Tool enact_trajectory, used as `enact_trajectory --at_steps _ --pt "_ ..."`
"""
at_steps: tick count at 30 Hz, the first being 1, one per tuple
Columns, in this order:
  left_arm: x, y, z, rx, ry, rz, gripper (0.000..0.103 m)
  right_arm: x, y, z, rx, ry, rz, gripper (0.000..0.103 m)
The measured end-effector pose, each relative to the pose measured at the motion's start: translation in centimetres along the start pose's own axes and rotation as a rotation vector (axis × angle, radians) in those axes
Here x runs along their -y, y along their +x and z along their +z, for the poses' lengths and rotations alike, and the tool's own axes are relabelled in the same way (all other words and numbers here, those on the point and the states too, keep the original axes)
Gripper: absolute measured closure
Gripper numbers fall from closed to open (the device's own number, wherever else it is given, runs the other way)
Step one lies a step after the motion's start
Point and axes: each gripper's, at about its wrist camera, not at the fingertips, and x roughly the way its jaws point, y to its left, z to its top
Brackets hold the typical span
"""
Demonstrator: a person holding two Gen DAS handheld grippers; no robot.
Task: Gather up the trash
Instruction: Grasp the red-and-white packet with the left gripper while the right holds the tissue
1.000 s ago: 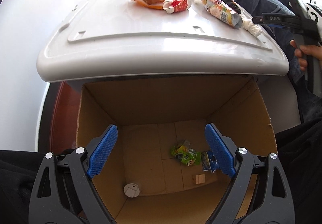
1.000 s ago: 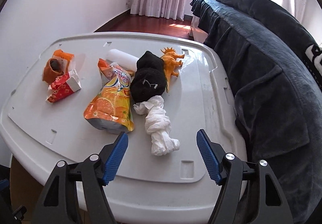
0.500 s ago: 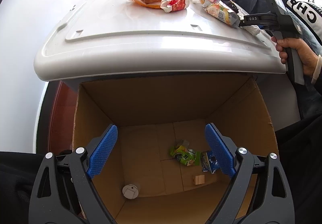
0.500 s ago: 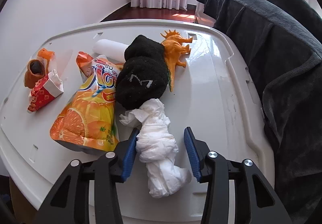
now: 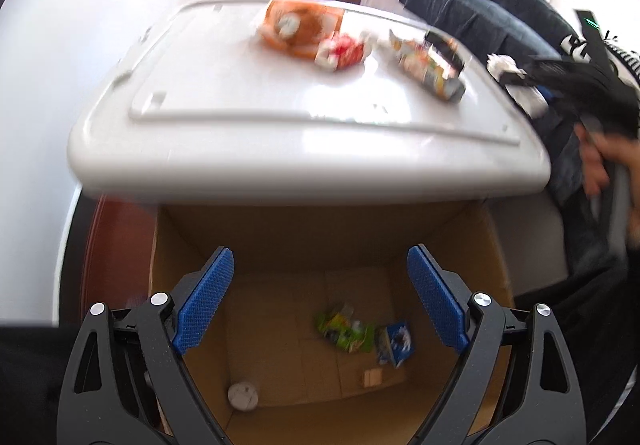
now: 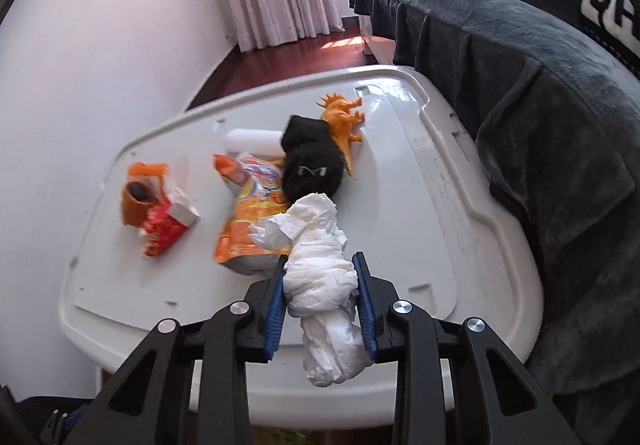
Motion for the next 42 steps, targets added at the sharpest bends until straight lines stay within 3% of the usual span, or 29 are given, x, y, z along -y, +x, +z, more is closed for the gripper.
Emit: enact_trajectory --at_steps 3,7,10,14,21,28,35,38,40,42 --pt "0.9 0.4 3.9 0.044 0.037 -0.039 0.017 -1.3 -3.3 -2.5 0.067 0.01 0.055 0.072" --pt "2.3 2.5 9.1 0.081 0.126 -0.095 0.017 -1.6 -4.4 -4.4 0.098 -0.008 0.03 0.072" --pt "3.0 5.6 12.7 0.057 0.192 -0.139 0.017 -0.6 -3.8 -3.4 0.097 0.003 0.007 0.072" --pt "2.5 9.5 15.7 0.006 0.179 -0.162 0.017 0.6 -3.8 -2.7 0.091 0.066 0.049 0.072" --pt "1.2 14.4 17.3 -0.077 0.119 -0.157 0.017 0.2 -4.3 -2.3 0.116 0.058 0.067 0.072" --pt "3.2 15.7 18.5 -0.067 0.161 -0.164 0.017 0.2 -4.0 -2.3 0.107 0.057 0.073 0.071" --pt "5.2 17.4 19.3 -0.074 0.204 -0.118 0.017 0.1 -3.6 -2.3 0.097 0.058 0.07 0.071" --pt "5.9 18.2 19.3 -0.062 0.259 -0.036 0.029 0.0 -3.4 -2.2 0.094 0.057 0.07 0.071" --pt "6.4 18.2 18.8 -0.032 0.33 0.031 0.047 0.0 -3.4 -2.2 0.093 0.057 0.069 0.071" --pt "6.3 17.8 18.8 -0.021 0.328 0.011 0.06 0.0 -3.4 -2.2 0.095 0.054 0.069 0.071"
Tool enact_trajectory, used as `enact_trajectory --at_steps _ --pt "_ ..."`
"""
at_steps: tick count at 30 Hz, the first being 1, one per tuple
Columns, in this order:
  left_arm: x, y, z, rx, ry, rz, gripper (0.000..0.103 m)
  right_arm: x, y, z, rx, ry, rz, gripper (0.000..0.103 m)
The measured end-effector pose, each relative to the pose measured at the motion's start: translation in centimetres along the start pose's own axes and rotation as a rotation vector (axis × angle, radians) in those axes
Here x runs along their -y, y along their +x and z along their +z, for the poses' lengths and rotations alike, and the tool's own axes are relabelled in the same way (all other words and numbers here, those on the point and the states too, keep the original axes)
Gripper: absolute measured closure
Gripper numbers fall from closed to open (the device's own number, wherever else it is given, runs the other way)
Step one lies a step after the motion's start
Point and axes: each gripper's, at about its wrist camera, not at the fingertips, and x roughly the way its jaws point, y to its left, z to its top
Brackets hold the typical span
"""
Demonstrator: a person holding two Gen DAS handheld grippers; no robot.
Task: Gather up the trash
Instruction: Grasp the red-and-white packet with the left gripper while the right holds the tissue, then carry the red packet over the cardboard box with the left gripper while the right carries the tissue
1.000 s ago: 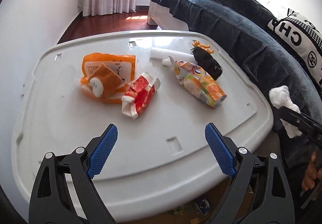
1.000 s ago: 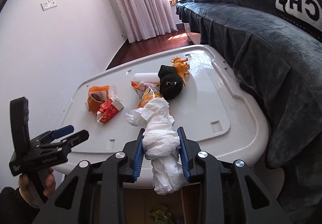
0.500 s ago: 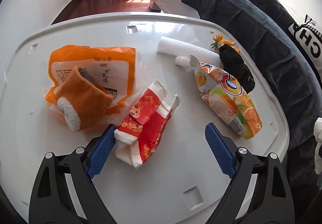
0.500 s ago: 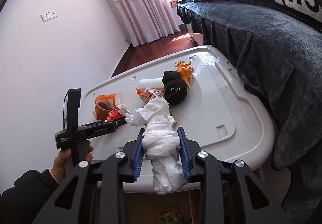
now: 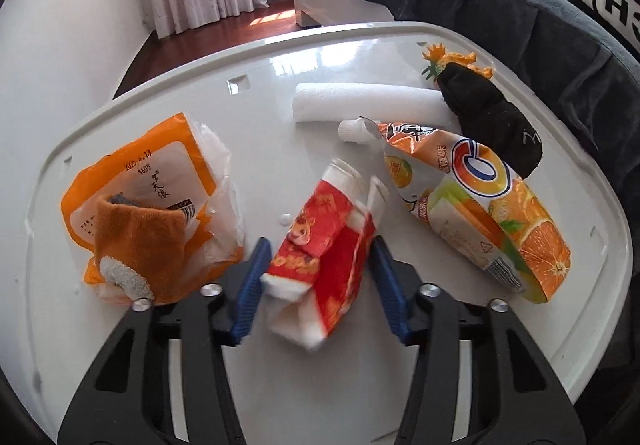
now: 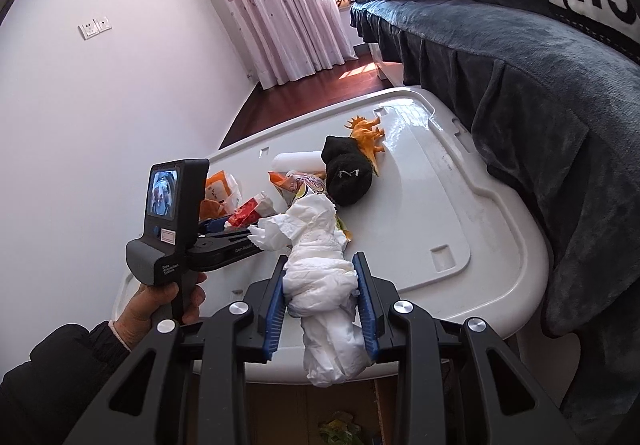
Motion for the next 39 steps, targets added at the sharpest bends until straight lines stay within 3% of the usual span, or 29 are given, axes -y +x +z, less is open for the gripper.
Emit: enact_trajectory --at_steps 7,12,16,21,27,34,39 --pt "0.5 -1.6 -1.0 0.018 -0.053 0.041 0.065 -0.5 0.1 0.0 0.006 -0.01 -0.001 0.071" --pt "0.2 -6.0 -3.1 0.057 -0.127 0.02 0.065 -1.0 -0.1 -0.1 0.007 -0.021 0.018 0.071" --pt "-0.7 -10.4 -6.1 0.057 -0.197 0.02 0.065 -1.4 -0.1 -0.3 0.017 -0.043 0.001 0.071" --pt "-1.7 -17.0 -11.2 0.087 -0.26 0.088 0.065 -2.8 -0.9 -1.7 0.039 -0.098 0.008 0.071" --pt "-1.0 -23.2 -16.8 0.136 -0.295 0.141 0.065 -5.5 -3.3 -6.3 0.055 -0.177 0.041 0.071" --pt "0.9 -23.8 -22.0 0.087 -0.298 0.15 0.065 -6.2 -5.0 -13.3 -0.012 -0.187 0.046 0.071" --pt "1.7 -22.4 -23.9 0.043 -0.28 0.134 0.065 -5.7 -4.4 -15.1 -0.058 -0.196 0.01 0.071"
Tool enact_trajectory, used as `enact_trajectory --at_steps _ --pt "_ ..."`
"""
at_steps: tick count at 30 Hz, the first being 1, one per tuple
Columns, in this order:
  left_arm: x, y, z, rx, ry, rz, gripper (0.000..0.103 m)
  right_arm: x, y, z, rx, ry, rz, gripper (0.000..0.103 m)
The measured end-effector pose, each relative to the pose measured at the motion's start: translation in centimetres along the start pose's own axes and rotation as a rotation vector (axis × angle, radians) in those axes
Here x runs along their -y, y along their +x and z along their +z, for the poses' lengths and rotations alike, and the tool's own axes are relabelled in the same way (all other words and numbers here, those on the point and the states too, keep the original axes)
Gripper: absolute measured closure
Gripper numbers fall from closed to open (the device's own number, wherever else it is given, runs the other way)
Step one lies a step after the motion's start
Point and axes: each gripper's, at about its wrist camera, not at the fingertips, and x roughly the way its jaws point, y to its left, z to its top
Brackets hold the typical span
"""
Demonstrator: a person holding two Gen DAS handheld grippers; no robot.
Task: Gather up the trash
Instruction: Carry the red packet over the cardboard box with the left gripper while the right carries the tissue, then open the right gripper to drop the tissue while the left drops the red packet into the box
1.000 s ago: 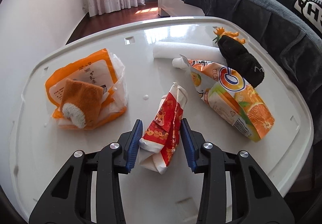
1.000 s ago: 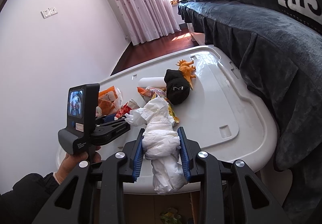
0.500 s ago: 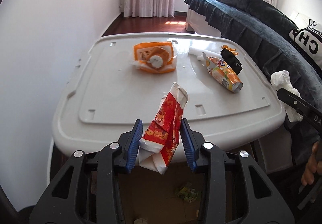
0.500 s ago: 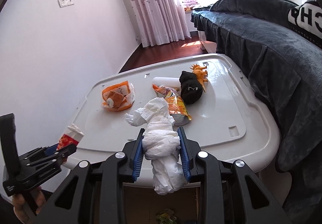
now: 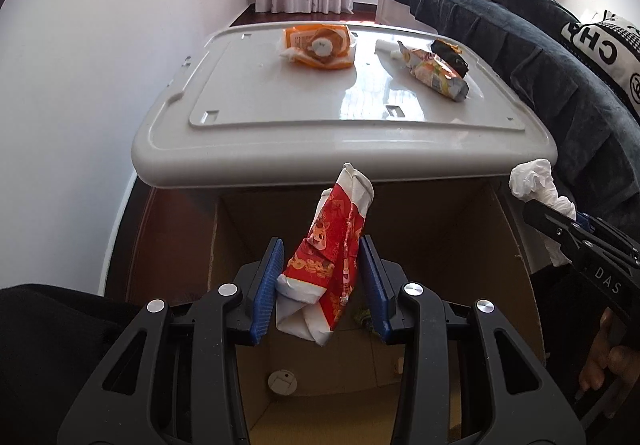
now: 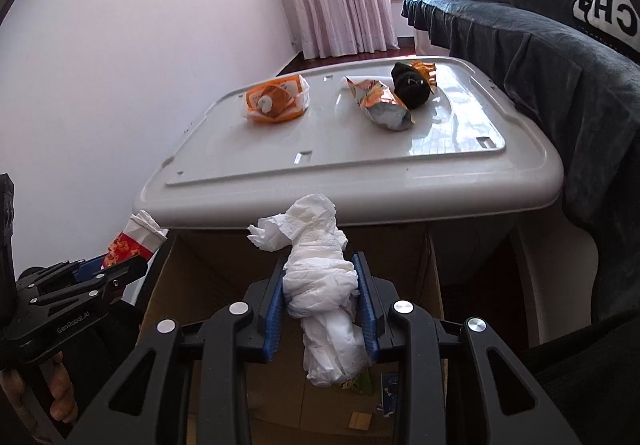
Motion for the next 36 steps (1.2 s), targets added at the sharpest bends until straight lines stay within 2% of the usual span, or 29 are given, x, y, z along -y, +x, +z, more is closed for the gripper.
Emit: enact_trajectory --at_steps 5,11,24,26,27,29,30,36 --pt "-0.2 0.7 -1.5 -0.027 0.011 0.001 0.065 0.1 0.3 -0.2 -0.005 -0.005 -0.033 0.071" --pt "-1.3 2.7 -2.6 -0.091 -0.031 0.006 0.065 -0.5 1.6 -0.9 -0.047 -0.029 -0.036 0.071" --pt "-0.8 3.0 -2.7 -0.097 -0.003 0.011 0.065 -0.6 1.8 -1.3 -0.064 -0.042 -0.047 0.071" --pt "-0.8 3.0 -2.7 -0.093 -0.002 0.005 0.063 -0.7 1.9 -1.3 -0.067 -0.041 -0.041 0.069" --pt "-0.7 2.9 -2.7 -0.089 0.0 0.015 0.058 -0.7 2.0 -1.2 -0.071 -0.041 -0.039 0.066" --pt "-0.7 2.9 -2.7 -0.087 0.001 0.04 0.032 -0.9 1.8 -1.2 -0.059 -0.041 -0.061 0.032" --pt "-0.8 2.8 -2.6 -0.087 -0.006 0.053 0.014 -0.8 1.7 -1.2 -0.046 -0.041 -0.065 0.031" --pt "-1.0 2.9 -2.7 -0.089 -0.023 0.027 0.012 -0.2 1.6 -1.1 -0.043 -0.014 -0.069 0.034"
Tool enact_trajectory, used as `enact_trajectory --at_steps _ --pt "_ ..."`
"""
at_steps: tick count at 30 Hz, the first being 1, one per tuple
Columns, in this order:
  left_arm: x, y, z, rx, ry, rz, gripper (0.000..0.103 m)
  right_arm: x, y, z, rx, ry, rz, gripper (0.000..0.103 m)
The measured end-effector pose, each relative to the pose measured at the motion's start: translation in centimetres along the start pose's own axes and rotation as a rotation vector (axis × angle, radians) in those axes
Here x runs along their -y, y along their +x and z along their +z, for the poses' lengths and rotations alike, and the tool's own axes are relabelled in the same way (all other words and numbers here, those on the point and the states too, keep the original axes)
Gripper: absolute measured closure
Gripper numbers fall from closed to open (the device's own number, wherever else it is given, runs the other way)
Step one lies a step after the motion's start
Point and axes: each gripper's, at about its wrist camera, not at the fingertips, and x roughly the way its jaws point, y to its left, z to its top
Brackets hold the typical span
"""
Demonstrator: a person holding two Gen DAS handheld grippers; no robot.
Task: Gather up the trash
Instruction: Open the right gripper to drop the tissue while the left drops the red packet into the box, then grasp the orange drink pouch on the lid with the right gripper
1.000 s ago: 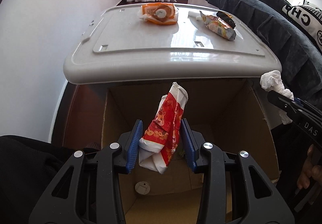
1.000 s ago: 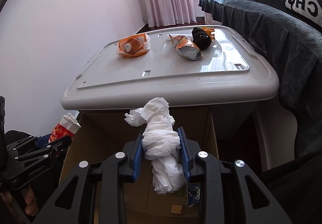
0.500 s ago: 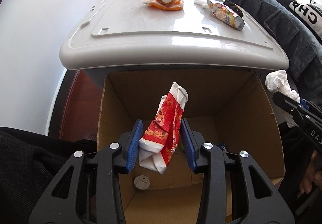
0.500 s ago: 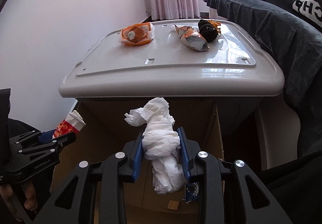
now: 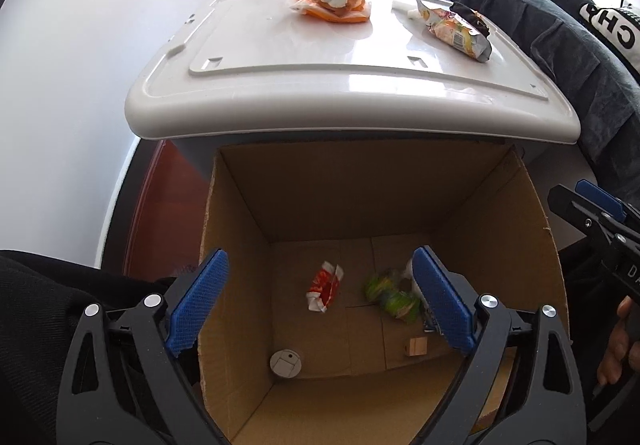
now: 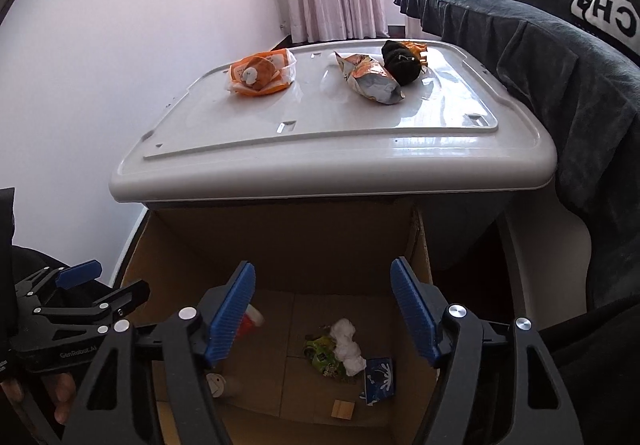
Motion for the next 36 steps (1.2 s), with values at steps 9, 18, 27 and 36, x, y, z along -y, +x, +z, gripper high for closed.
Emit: enact_trajectory --at_steps 9,18,27,36 --pt "-0.2 -0.1 0.4 -0.003 -0.034 -0.054 0.012 1.0 0.2 0.6 -0.007 0.05 -0.006 0.034" --pt "0.5 0.0 4.2 0.028 -0.009 -0.085 0.012 1.7 2.0 8.2 -0.013 0.035 0.022 0.034" --pt "-0.4 2.4 4.6 -0.019 -0.083 -0.112 0.012 3.8 9.7 19.1 -0.056 -0.002 -0.031 0.033" --pt "-1.4 2.8 4.7 0.001 -0.117 -0.104 0.012 4.4 17.7 22.3 -0.158 0.007 -0.057 0.033"
